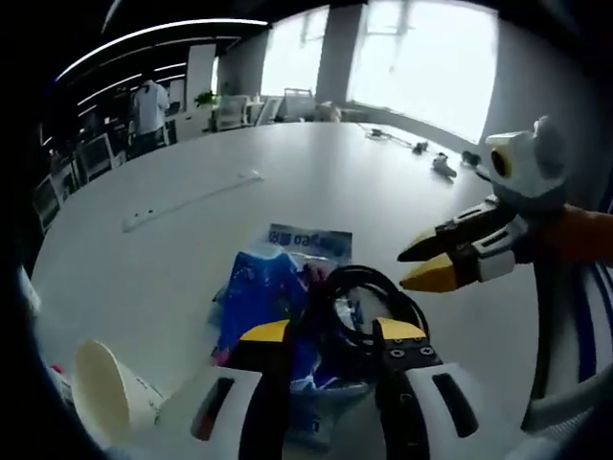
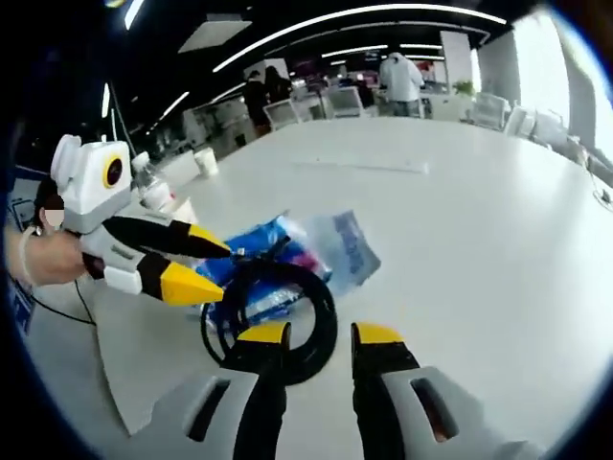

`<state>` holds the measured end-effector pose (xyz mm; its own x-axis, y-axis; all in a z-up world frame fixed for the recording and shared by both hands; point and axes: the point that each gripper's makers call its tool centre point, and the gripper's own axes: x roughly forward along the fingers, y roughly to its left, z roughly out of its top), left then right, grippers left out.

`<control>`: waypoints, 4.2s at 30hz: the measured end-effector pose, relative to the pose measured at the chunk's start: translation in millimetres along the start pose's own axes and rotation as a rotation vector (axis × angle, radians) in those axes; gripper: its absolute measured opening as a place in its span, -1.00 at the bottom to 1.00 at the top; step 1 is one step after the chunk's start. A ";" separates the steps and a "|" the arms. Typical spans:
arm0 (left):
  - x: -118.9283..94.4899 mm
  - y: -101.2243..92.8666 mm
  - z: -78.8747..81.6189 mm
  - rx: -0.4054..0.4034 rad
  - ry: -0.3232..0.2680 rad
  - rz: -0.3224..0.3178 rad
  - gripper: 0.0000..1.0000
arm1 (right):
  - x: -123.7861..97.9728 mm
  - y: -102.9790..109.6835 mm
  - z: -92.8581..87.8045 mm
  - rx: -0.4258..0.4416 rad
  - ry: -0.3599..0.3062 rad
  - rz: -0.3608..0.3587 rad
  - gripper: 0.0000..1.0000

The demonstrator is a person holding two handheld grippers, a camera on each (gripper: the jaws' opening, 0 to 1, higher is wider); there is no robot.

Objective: Arrange the tabletop items into an orderly group along one side of the table until the central work area is clear of visible clutter.

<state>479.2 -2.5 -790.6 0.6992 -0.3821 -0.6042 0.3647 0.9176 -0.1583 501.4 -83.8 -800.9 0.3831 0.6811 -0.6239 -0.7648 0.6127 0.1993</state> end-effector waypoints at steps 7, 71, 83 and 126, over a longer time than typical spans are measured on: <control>1.2 3.2 -2.4 0.001 0.008 0.008 -0.50 | 7.4 -3.9 -5.7 -0.015 0.026 -0.008 -0.59; 7.1 -1.8 -16.1 -0.116 0.086 -0.053 -1.00 | 10.5 -10.3 -21.5 0.076 0.098 -0.095 -0.92; -3.6 -16.6 -7.7 -0.116 0.062 -0.075 -1.00 | -12.9 -4.9 -14.9 0.051 0.080 -0.113 -0.93; -14.5 -103.1 7.7 -0.019 0.052 -0.196 -1.00 | -102.6 -18.2 -40.7 0.076 0.046 -0.245 -0.95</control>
<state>436.3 -92.4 -759.5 0.5833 -0.5478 -0.5997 0.4789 0.8283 -0.2908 454.9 -181.1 -771.3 0.5268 0.4904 -0.6942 -0.6099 0.7870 0.0932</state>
